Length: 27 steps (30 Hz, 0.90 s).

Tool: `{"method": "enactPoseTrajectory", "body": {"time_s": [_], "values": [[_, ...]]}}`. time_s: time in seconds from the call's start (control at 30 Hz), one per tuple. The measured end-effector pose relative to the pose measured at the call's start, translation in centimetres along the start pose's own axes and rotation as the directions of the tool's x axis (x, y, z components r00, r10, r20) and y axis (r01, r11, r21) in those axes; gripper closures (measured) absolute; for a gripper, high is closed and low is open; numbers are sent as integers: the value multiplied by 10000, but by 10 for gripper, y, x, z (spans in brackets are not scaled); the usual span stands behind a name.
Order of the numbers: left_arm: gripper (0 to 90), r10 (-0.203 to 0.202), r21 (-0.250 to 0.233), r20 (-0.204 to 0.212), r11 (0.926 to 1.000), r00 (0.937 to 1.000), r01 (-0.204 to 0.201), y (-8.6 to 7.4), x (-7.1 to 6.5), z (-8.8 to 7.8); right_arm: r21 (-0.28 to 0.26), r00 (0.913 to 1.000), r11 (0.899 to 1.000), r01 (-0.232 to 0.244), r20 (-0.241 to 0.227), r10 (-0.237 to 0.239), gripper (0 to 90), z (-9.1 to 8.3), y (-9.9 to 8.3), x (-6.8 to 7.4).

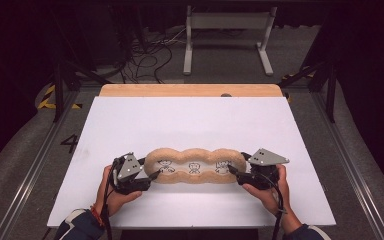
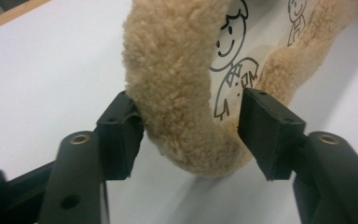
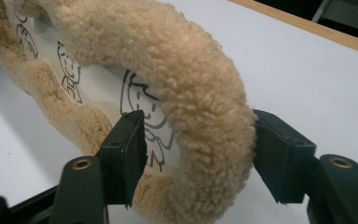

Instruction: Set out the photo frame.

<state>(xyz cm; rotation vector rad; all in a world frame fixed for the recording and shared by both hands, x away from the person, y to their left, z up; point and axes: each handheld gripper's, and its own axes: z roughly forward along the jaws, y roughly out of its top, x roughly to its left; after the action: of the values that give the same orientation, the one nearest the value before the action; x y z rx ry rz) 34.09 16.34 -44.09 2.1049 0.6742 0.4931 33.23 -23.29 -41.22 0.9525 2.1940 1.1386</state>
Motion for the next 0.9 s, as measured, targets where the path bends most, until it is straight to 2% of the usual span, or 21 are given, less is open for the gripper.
{"method": "enactPoseTrajectory", "body": {"time_s": [0.1,0.23,0.3,0.4,0.5,0.53,0.6,0.7,0.9], "values": [[350,-26,-62,130,10000,9999,27,1,-1,-1,54,9999,9999,97,-90,-97,348,1,0,1],[273,152,-116,16,9998,9999,-152,3,-6,-1,59,9999,9999,99,-86,-98,285,1,2,2],[243,295,10,-10,9996,9996,-295,3,-7,-1,155,9999,9998,120,-82,-119,254,2,3,3],[168,284,7,116,9996,9995,-284,2,-7,0,202,9998,9997,159,-130,-156,203,3,3,2],[132,348,78,257,9994,9991,-350,2,-7,2,168,9993,9995,250,-271,-245,169,2,5,2],[96,357,72,353,9993,9987,-360,1,-6,2,102,9991,9996,259,-332,-256,114,2,8,0],[68,427,83,390,9990,9983,-430,1,-6,2,192,9984,9992,363,-431,-355,93,3,9,-1],[46,467,-26,497,9989,9977,-466,1,-6,0,212,9983,9991,371,-451,-361,64,4,8,-1],[33,505,-75,374,9987,9980,-503,2,-4,-2,233,9984,9990,390,-420,-380,44,3,8,0]]}}
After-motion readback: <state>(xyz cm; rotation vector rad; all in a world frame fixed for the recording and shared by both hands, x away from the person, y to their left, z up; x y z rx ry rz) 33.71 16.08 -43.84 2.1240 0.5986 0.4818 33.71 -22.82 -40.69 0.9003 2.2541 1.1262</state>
